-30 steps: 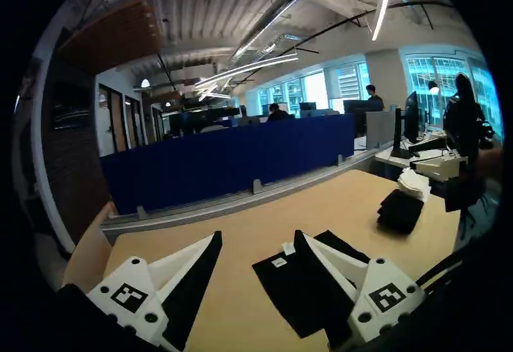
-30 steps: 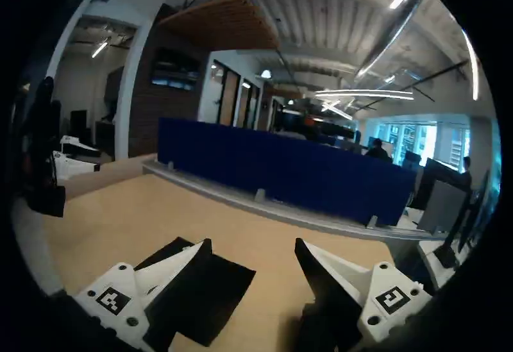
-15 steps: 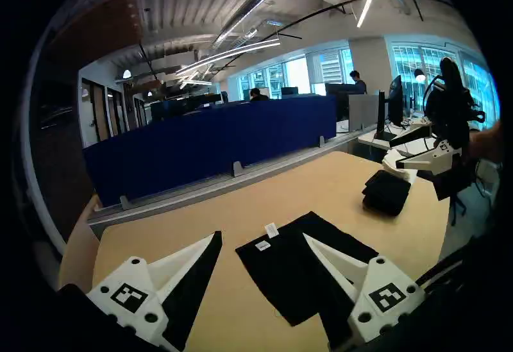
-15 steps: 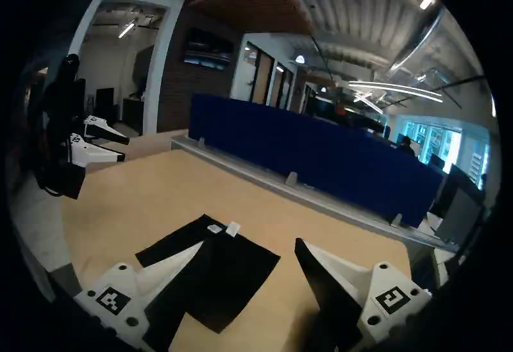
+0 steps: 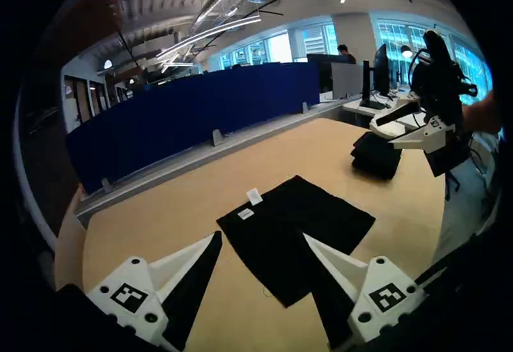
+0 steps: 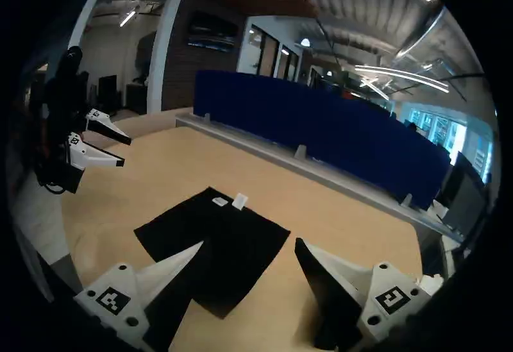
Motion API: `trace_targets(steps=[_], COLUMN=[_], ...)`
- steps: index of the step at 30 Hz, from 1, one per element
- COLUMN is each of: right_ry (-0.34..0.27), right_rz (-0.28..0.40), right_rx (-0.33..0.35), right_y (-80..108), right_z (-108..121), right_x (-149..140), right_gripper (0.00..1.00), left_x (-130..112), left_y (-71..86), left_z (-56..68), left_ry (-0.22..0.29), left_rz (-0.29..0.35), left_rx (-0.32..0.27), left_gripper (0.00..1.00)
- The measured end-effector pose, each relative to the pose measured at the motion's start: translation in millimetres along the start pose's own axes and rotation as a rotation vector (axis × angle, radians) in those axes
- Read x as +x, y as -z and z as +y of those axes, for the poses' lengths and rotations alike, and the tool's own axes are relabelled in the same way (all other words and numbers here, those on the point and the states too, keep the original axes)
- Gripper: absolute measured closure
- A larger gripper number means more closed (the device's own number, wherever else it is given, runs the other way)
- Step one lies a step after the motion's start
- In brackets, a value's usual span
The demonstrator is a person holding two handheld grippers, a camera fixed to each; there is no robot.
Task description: Fold towel
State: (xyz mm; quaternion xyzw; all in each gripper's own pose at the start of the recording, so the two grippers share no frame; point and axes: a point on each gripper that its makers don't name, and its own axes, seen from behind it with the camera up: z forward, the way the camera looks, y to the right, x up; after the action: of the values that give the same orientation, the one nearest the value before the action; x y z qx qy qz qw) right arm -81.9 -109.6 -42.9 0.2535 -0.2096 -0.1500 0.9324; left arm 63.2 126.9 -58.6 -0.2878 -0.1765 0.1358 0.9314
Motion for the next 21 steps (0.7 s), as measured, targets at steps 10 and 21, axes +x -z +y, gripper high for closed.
trace_targets(steps=[10,21], right_ry=[-0.003,0.003], right_rz=[-0.086,-0.187], right_rx=[0.04,0.077], right_y=[-23.4,-39.8], right_z=[-16.3,-29.3], right_x=[-52.9,-107.7], right_gripper=[0.0,0.0], left_x=[-49.7,-110.8], left_y=[-25.9,-41.0], left_z=[16.8,31.6], left_ry=[-0.014,-0.031], left_rz=[-0.088,-0.213], left_rx=[-0.036,-0.088], left_gripper=[0.17,0.17])
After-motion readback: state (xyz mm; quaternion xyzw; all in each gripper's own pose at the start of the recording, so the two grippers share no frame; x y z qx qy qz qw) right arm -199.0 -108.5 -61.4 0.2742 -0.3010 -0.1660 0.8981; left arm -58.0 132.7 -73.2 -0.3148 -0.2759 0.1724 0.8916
